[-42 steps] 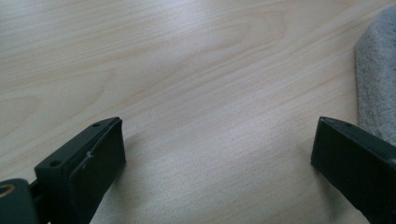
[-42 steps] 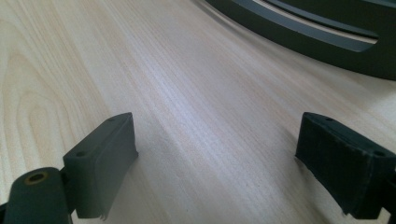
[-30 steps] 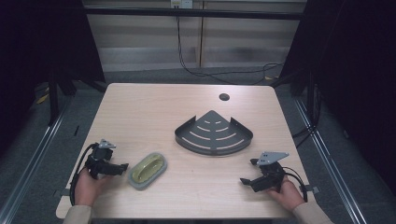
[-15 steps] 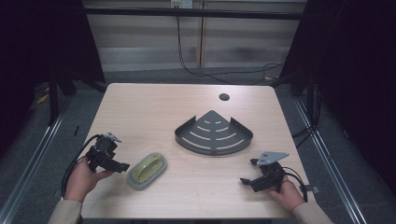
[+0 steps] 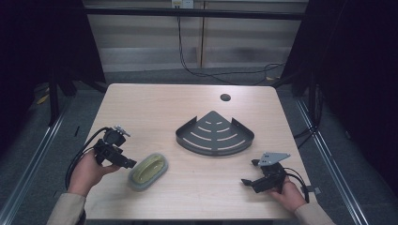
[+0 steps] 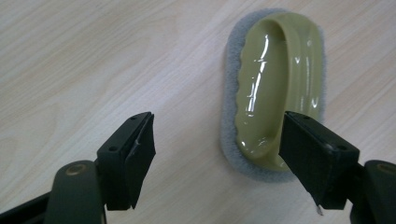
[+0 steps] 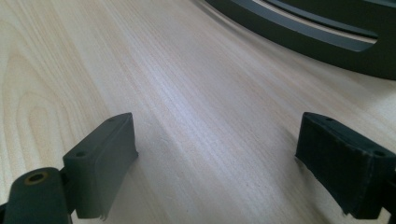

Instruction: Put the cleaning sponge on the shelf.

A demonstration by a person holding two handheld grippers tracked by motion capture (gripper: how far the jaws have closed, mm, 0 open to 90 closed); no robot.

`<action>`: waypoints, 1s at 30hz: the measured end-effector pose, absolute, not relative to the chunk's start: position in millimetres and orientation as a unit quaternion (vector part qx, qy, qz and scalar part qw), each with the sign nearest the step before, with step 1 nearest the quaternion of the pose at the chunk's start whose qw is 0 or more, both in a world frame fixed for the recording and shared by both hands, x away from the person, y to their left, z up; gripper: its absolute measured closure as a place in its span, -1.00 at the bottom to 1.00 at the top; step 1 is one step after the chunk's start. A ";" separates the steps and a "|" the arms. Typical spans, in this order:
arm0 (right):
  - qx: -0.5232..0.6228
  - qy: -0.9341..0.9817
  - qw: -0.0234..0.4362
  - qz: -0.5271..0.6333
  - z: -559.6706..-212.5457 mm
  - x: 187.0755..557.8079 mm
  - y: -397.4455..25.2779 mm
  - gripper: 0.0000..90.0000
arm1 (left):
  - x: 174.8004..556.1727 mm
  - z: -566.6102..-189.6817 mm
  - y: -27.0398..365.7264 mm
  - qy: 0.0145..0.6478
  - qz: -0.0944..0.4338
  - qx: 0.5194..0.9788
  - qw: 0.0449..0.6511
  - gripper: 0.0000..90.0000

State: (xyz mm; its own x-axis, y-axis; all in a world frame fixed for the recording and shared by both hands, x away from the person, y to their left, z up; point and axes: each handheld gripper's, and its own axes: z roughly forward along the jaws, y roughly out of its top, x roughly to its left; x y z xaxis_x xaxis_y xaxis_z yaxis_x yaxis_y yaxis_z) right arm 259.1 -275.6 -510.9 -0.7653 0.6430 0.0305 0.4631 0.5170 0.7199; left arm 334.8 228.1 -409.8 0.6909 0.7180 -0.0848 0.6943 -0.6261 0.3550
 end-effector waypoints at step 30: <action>0.321 0.862 0.121 0.373 -511.0 259.2 -275.4 -0.75 | 339.5 -401.0 191.6 0.358 -0.018 0.921 0.151 -0.21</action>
